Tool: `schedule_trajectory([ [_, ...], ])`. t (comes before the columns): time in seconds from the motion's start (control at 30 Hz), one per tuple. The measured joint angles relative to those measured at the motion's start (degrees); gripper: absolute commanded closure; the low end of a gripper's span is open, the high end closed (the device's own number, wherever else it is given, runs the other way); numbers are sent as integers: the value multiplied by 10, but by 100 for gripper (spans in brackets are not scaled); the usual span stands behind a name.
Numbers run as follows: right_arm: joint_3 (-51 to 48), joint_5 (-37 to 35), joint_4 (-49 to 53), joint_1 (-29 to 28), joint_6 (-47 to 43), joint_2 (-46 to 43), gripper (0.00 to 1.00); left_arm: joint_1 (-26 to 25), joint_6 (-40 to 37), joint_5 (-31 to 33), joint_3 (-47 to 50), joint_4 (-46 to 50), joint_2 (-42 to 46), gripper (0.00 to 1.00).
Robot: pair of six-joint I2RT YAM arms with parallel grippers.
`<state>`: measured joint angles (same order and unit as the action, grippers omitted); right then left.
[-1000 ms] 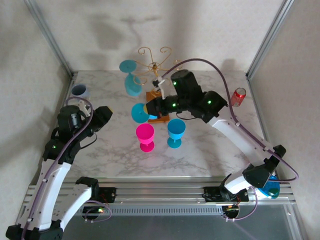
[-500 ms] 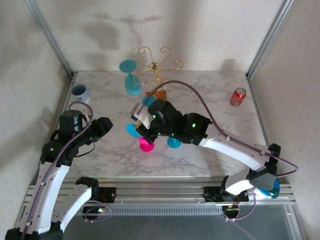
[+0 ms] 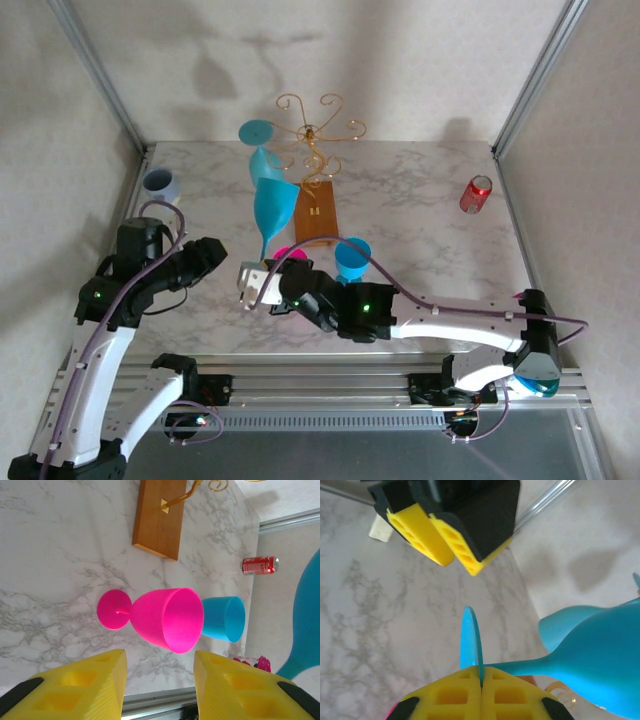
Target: Take the wine glass off the wine glass rack
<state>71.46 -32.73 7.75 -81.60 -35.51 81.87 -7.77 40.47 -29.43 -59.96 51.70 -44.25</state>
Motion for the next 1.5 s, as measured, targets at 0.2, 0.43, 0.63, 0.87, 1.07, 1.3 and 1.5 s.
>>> schedule_trajectory([
  [0.2, -45, -66, -114, -15, -108, 28, 100, 0, 7, -18, -1, 0, 0, 61],
  [0.43, -75, -116, -231, -20, -204, 63, 100, 0, 27, -40, 0, 0, 0, 61],
  [0.63, -88, -139, -297, -21, -239, 70, 100, 0, 65, -68, 23, -30, 10, 62],
  [0.87, -95, -161, -326, -21, -253, 70, 100, 0, 113, -92, 39, -79, 10, 64],
  [1.07, -100, -172, -346, -21, -256, 70, 100, 0, 143, -108, 47, -105, 10, 64],
  [1.3, -111, -174, -372, -21, -265, 70, 100, 1, 153, -114, 49, -113, 10, 64],
  [1.5, -128, -164, -370, -21, -253, 58, 100, 1, 170, -126, 62, -130, 10, 64],
])
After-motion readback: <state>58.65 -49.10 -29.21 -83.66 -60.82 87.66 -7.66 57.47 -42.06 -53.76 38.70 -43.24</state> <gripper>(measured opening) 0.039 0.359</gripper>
